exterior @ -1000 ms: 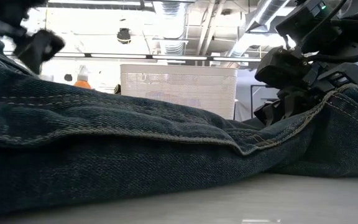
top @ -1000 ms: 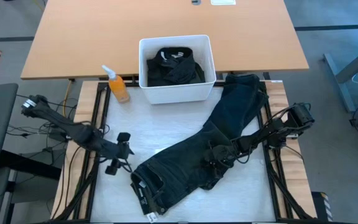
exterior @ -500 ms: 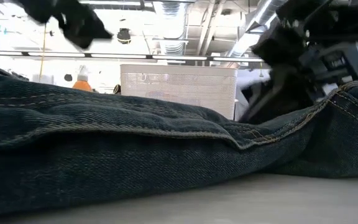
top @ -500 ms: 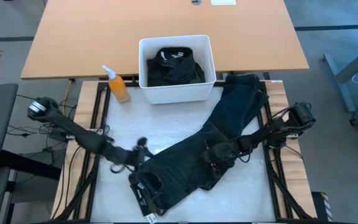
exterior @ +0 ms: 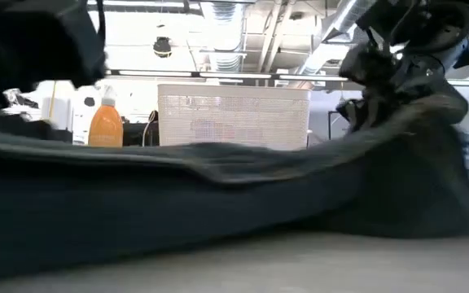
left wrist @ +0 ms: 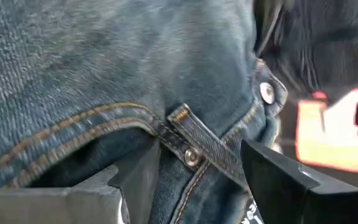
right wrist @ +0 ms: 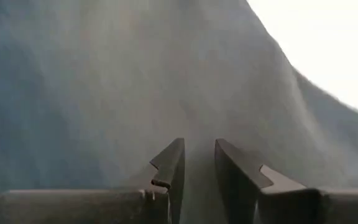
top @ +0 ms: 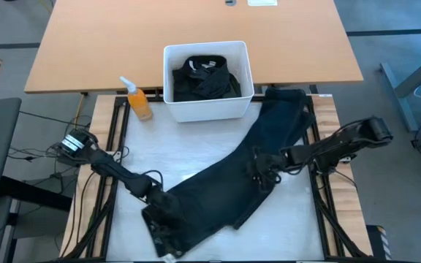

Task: Fold laundry
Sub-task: Fold the dark blue jeans from the white laundry organizer

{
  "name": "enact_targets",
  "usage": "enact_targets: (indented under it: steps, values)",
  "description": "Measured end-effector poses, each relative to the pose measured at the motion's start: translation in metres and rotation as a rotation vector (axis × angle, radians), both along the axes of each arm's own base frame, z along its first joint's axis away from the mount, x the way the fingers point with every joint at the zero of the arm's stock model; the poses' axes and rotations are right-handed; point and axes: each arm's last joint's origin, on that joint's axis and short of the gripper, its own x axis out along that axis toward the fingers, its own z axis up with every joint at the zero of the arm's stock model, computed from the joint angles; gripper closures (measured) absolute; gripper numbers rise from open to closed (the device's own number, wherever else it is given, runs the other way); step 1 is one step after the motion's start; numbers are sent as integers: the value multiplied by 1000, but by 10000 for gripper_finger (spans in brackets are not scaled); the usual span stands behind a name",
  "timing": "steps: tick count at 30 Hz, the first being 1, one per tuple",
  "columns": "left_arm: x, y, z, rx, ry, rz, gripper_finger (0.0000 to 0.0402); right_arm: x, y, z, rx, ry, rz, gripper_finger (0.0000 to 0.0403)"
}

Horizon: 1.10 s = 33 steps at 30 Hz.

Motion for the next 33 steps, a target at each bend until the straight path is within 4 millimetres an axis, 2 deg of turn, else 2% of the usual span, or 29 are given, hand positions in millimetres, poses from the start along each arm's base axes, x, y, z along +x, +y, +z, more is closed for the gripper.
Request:
enact_targets:
  steps: [6,10,16,19,24,26,28,30,33]
  values:
    - [-20,3,10,139,386,-51,185,-1,-13,-4,-67,41,-103,285]
    - [-25,2,27,188,587,3,185,1,-24,-11,-74,73,-153,285]
    - [-31,-16,46,68,773,-20,185,3,-41,-27,-91,154,-217,285]
    - [-28,-20,63,61,728,-24,185,5,-47,-29,-108,164,-218,285]
    - [-26,-11,119,114,537,65,185,0,-51,-17,-127,133,-202,285]
    - [-28,-1,145,183,397,140,185,-3,-51,-9,-128,102,-201,285]
    - [-28,7,164,303,175,238,185,-8,-51,1,-126,76,-203,285]
    - [-25,15,172,442,-39,326,185,-15,-50,11,-118,46,-212,285]
    - [-11,21,161,560,-205,367,185,-29,-50,22,-98,53,-239,285]
